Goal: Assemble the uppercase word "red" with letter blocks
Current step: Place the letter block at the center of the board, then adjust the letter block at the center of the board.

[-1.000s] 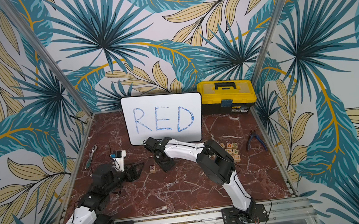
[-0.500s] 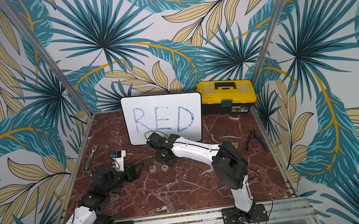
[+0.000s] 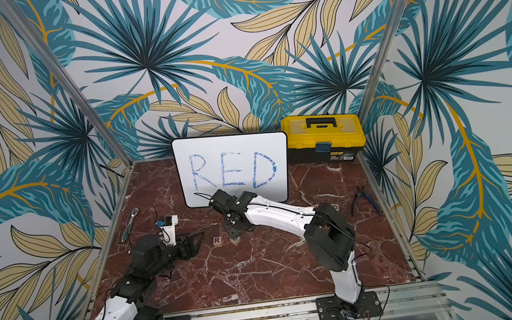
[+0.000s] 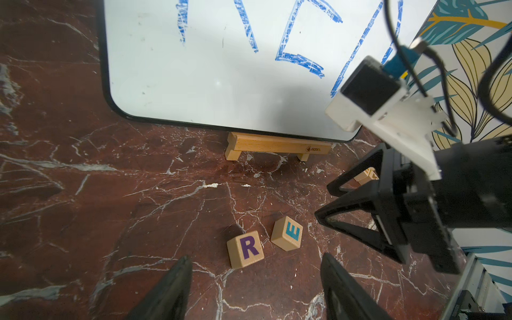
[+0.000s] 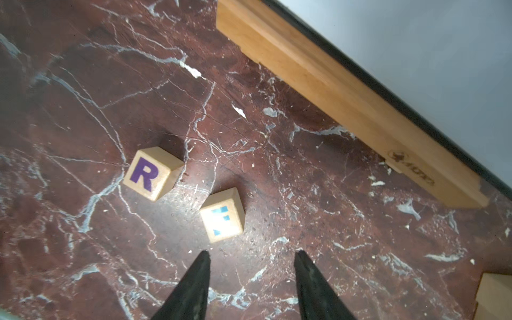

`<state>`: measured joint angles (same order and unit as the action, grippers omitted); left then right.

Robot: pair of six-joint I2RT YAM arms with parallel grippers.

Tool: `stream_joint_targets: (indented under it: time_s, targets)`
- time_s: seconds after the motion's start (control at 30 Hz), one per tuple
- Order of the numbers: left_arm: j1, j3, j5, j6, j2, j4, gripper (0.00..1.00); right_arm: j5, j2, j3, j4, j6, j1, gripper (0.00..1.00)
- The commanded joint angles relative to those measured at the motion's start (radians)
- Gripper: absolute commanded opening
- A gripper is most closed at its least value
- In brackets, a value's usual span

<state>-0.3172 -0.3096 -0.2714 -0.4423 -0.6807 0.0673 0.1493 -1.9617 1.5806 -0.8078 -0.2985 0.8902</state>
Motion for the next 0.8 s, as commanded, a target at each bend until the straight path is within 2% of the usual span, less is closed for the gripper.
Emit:
stream_joint_targets:
  time_s: [0.0,0.37,0.53,0.77]
  targets:
    - [-0.002,0.020,0.016,0.005,0.001,-0.010,0.74,0.018,-0.062,0.060,-0.057,0.061,0.006,0.51]
    - [-0.003,0.024,0.030,0.001,0.007,-0.010,0.74,-0.059,-0.120,0.136,-0.133,0.007,0.007,0.51]
    - [-0.003,0.024,0.033,0.001,0.007,-0.009,0.74,-0.132,-0.117,0.099,-0.129,0.073,0.009,0.51]
    - [-0.003,0.028,0.040,-0.003,0.017,-0.010,0.74,-0.149,-0.160,0.126,-0.169,0.122,0.009,0.51]
